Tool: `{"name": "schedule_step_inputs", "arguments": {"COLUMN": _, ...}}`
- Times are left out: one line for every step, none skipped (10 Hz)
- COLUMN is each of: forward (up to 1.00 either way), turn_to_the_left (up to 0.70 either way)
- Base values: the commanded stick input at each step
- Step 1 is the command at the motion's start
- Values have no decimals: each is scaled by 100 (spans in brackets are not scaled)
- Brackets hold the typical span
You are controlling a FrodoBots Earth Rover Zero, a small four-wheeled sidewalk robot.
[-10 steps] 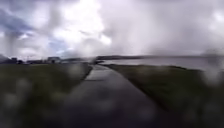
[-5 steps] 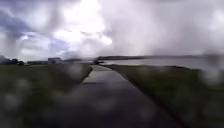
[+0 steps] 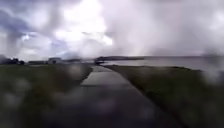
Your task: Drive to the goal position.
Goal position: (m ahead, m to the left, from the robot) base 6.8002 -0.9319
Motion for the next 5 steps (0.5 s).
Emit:
{"name": "schedule_step_inputs", "arguments": {"forward": 70, "turn_to_the_left": 0}}
{"name": "schedule_step_inputs", "arguments": {"forward": 70, "turn_to_the_left": 0}}
{"name": "schedule_step_inputs", "arguments": {"forward": 70, "turn_to_the_left": 0}}
{"name": "schedule_step_inputs", "arguments": {"forward": 70, "turn_to_the_left": 0}}
{"name": "schedule_step_inputs", "arguments": {"forward": 70, "turn_to_the_left": 0}}
